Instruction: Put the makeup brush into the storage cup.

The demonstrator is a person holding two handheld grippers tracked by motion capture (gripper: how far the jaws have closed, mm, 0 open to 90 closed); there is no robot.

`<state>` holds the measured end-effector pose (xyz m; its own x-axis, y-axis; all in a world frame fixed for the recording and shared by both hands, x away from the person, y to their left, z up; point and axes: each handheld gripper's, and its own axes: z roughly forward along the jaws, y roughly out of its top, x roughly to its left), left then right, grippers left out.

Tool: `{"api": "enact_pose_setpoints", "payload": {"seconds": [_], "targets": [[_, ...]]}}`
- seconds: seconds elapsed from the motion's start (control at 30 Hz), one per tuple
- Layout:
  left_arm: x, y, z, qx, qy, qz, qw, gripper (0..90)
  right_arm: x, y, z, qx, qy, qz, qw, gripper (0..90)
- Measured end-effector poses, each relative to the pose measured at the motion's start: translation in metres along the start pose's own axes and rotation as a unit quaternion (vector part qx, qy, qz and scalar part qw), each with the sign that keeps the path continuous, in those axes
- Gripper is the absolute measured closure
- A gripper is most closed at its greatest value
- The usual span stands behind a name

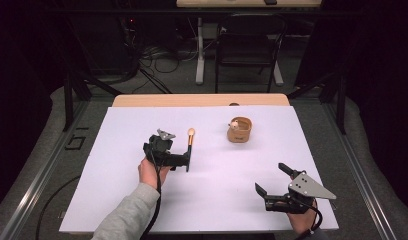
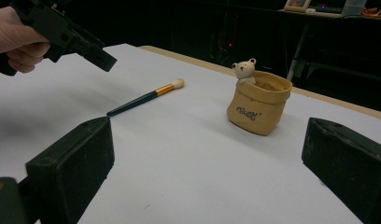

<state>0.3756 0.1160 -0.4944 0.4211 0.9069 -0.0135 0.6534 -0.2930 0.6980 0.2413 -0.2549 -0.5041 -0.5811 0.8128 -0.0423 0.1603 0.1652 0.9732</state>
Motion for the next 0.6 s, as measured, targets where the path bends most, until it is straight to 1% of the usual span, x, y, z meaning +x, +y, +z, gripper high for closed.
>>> {"api": "enact_pose_setpoints", "payload": {"seconds": [0.03, 0.13, 0.17, 0.2, 0.23, 0.27, 0.33, 0.37, 0.5, 0.53, 0.6], "targets": [[0.000, 0.002, 0.001, 0.007, -0.004, -0.001, 1.0000, 0.6, 0.000, 0.000, 0.000, 0.000, 0.000, 0.000, 1.0000, 2.1], [-0.002, 0.007, 0.004, 0.020, -0.004, -0.005, 0.9998, 0.8, 0.000, 0.000, 0.000, 0.001, 0.000, -0.001, 1.0000, 2.1], [-0.002, 0.011, 0.007, 0.031, -0.007, -0.009, 0.9995, 0.7, 0.000, 0.000, 0.000, 0.001, 0.000, 0.000, 1.0000, 2.1], [-0.001, 0.012, 0.008, 0.036, -0.012, -0.014, 0.9992, 0.6, 0.000, 0.000, 0.000, 0.001, 0.000, 0.000, 1.0000, 2.1], [-0.001, 0.012, 0.008, 0.036, -0.012, -0.014, 0.9992, 0.6, 0.000, 0.000, 0.000, 0.000, 0.000, -0.001, 1.0000, 2.1], [-0.001, 0.014, 0.010, 0.041, -0.012, -0.020, 0.9989, 0.5, 0.000, 0.000, 0.000, -0.001, 0.000, -0.003, 1.0000, 2.1], [0.000, 0.016, 0.013, 0.050, -0.010, -0.021, 0.9984, 0.4, 0.000, 0.000, 0.000, -0.001, 0.000, -0.002, 1.0000, 2.1], [0.000, 0.017, 0.015, 0.051, -0.008, -0.022, 0.9984, 0.5, 0.000, 0.000, 0.000, 0.000, 0.001, 0.003, 1.0000, 2.1], [0.001, 0.023, 0.019, 0.064, -0.009, -0.021, 0.9977, 0.8, -0.001, 0.000, 0.000, 0.001, 0.001, 0.002, 1.0000, 2.1], [0.001, 0.024, 0.021, 0.065, -0.011, -0.025, 0.9975, 1.0, -0.001, 0.000, 0.000, 0.001, 0.001, 0.001, 1.0000, 2.1], [0.001, 0.026, 0.022, 0.068, -0.009, -0.021, 0.9974, 2.2, -0.001, 0.000, 0.001, 0.001, 0.000, -0.001, 1.0000, 2.0]]}}
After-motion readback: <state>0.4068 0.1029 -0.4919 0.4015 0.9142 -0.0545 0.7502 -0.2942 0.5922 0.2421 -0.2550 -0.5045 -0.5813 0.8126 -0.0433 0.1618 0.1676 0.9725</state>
